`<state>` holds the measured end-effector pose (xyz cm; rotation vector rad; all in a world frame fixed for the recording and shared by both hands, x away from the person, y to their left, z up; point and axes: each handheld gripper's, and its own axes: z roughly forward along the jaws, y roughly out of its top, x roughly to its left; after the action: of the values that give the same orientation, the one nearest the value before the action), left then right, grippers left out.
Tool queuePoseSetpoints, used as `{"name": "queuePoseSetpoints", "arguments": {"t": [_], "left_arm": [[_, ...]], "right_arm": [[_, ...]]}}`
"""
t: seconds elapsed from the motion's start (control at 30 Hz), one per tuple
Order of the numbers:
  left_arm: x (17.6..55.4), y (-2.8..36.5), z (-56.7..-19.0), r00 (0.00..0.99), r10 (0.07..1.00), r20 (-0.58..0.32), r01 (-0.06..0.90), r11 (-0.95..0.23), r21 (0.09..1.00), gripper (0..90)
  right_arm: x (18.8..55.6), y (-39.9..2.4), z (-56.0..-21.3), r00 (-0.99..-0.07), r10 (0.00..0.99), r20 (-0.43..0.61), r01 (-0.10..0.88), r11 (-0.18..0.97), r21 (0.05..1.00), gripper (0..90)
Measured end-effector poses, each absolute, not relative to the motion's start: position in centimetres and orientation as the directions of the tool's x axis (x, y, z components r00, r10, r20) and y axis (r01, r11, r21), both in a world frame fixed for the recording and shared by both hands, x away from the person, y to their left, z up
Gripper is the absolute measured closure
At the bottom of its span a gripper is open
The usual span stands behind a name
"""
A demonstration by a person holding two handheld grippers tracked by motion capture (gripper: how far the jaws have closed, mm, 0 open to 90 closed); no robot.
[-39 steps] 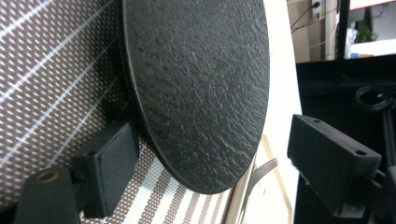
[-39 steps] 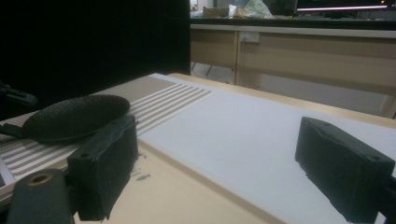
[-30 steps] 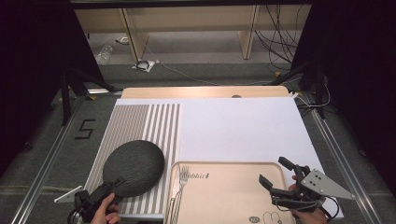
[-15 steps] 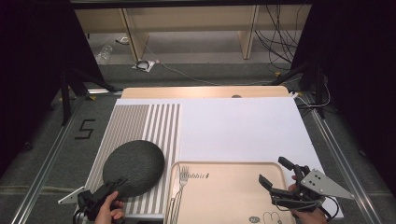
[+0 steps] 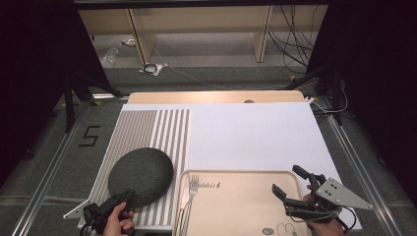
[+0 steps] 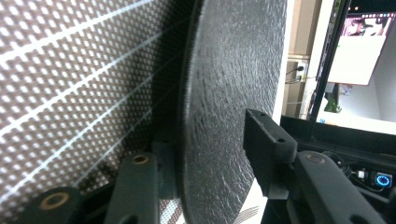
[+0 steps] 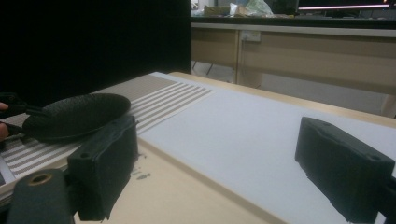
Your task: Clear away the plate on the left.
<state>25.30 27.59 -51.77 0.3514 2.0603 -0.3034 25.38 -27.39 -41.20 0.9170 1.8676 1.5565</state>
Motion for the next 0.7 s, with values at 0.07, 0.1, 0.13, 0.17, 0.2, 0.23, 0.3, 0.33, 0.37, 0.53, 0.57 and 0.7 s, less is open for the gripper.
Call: {"name": "queuePoseSetpoints", "arguments": {"t": [0.07,0.1,0.13,0.17,0.2,0.23,0.3,0.33,0.37,0.53,0.57,0.7], "left_arm": [[25.21,27.6,-51.81,-0.479,0.118,-0.87,0.364,0.928,-0.074,62.7],[25.22,27.59,-51.8,-0.481,0.125,-0.868,0.367,0.928,-0.07,63.5],[25.23,27.57,-51.79,-0.483,0.13,-0.866,0.368,0.927,-0.066,64.0],[25.22,27.58,-51.81,-0.485,0.131,-0.865,0.369,0.927,-0.066,64.9],[25.2,27.6,-51.83,-0.487,0.131,-0.864,0.368,0.927,-0.067,66.0],[25.19,27.6,-51.84,-0.49,0.133,-0.862,0.369,0.927,-0.067,67.3],[25.18,27.59,-51.86,-0.495,0.135,-0.858,0.369,0.927,-0.066,69.5],[25.16,27.6,-51.88,-0.497,0.136,-0.857,0.368,0.927,-0.066,70.6],[25.15,27.6,-51.89,-0.5,0.136,-0.855,0.367,0.928,-0.067,71.7],[25.07,27.66,-52.01,-0.508,0.13,-0.851,0.365,0.928,-0.076,77.6],[25.05,27.66,-52.02,-0.504,0.132,-0.854,0.368,0.927,-0.074,77.7],[24.89,27.59,-51.83,-0.464,0.138,-0.875,0.376,0.925,-0.054,81.3]], "right_arm": [[25.34,-27.39,-41.18,-0.624,0.781,0.024,0.164,0.102,0.981,14.0],[25.34,-27.39,-41.18,-0.624,0.781,0.026,0.165,0.1,0.981,14.0],[25.34,-27.41,-41.19,-0.623,0.782,0.025,0.167,0.101,0.981,14.1],[25.37,-27.41,-41.2,-0.624,0.781,0.021,0.163,0.103,0.981,14.1],[25.34,-27.39,-41.19,-0.624,0.781,0.025,0.166,0.101,0.981,14.0],[25.34,-27.38,-41.19,-0.625,0.78,0.024,0.164,0.101,0.981,14.1],[25.38,-27.36,-41.21,-0.626,0.78,0.02,0.159,0.102,0.982,14.0],[25.38,-27.36,-41.21,-0.626,0.78,0.02,0.158,0.102,0.982,14.1],[25.38,-27.36,-41.21,-0.626,0.78,0.02,0.158,0.102,0.982,14.1],[25.4,-27.33,-41.21,-0.626,0.779,0.021,0.159,0.101,0.982,14.1],[25.41,-27.34,-41.21,-0.626,0.779,0.021,0.159,0.101,0.982,14.1],[25.43,-27.36,-41.2,-0.626,0.78,0.021,0.161,0.102,0.982,14.1]]}}
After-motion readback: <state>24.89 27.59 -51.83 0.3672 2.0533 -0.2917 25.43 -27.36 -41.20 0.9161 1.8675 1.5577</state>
